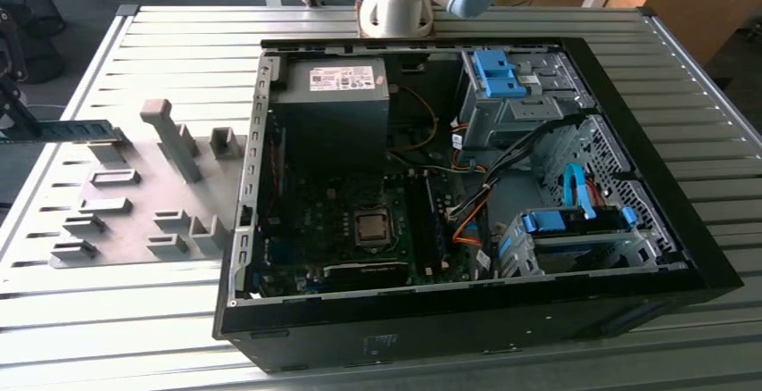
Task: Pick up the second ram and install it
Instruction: 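Pick up the second ram and move it above second insertion slot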
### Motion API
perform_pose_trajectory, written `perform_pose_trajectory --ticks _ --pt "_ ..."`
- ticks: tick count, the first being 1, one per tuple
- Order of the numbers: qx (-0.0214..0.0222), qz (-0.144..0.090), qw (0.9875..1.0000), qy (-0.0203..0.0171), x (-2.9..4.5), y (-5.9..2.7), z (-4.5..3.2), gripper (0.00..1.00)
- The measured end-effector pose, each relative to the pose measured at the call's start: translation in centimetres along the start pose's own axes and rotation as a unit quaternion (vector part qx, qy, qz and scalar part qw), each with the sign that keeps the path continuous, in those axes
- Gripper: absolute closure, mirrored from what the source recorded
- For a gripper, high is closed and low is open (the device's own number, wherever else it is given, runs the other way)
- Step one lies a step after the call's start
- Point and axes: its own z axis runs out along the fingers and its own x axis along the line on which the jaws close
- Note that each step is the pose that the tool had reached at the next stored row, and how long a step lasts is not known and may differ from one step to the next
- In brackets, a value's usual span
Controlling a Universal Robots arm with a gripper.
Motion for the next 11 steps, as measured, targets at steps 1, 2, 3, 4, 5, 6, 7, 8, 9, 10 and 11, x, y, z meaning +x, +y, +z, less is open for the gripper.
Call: perform_pose_trajectory --ticks 1,2,3,4,5,6,7,8,9,10,11 --pt "0.0 0.0 1.0 0.0 0.0 0.0 -0.11 0.86" --pt "-0.0001 0.0 1.0 0.0 0.0 0.0 -0.22 0.86" --pt "0.0 0.0 1.0 0.0 0.0 0.0 -0.32 0.86" --pt "0.0 0.0 1.0 0.0 0.0 0.0 -0.43 0.86" --pt "0.0 0.0 1.0 0.0 0.0 0.01 -0.55 0.86" --pt "0.0 0.0 1.0 0.0 0.0 0.01 -0.65 0.86" --pt "0.0 0.0 1.0 0.0 0.0 0.01 -0.76 0.86" --pt "0.0 0.0 1.0 0.0 0.0 0.01 -0.88 0.86" --pt "0.0 0.0 1.0 0.0 0.0 0.01 -0.99 0.86" --pt "0.0 0.0 1.0 0.0 0.0 0.01 -1.09 0.86" --pt "0.0 0.0 1.0 0.0 0.0 0.01 -1.2 0.86"
